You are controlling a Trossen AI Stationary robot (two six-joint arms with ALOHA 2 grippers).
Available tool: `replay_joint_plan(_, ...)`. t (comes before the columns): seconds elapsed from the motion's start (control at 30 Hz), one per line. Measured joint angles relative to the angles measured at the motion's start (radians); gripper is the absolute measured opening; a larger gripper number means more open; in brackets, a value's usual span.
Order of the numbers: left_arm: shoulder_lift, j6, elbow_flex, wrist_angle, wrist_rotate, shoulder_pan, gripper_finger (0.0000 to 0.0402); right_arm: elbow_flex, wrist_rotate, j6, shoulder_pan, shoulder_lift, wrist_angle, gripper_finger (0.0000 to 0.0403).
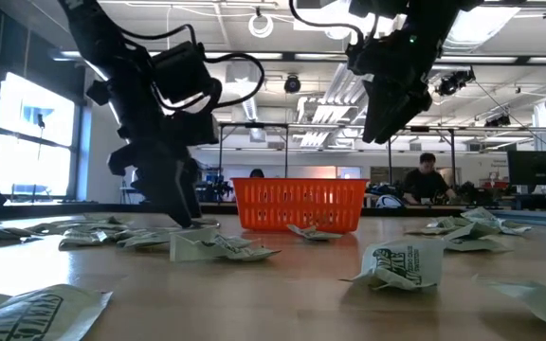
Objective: Pick and place Stevia / Truvia into bins
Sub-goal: Put the light green stevia packet into the orange bin
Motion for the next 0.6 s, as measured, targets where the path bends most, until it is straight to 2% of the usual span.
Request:
replay_joint_plan(0.13, 0.0, 0.0, 0.0, 0.001, -0.019, -0.001, 0.0264, 0.0, 0.0, 0.004, 0.0, 0.0, 0.0, 0.0236)
replay_joint_plan(0.23, -0.001, 0.0, 0.0, 0.002, -0.019, -0.001, 0.0244, 0.0, 0.0, 0.004, 0.0, 0.0, 0.0, 0.0236)
replay_joint_plan(0.6, 0.0, -0.042, -0.001, 0.005, -0.021, 0.0, 0.0074, 0.0, 0.024, 0.007, 0.0, 0.0, -0.001, 0.0236)
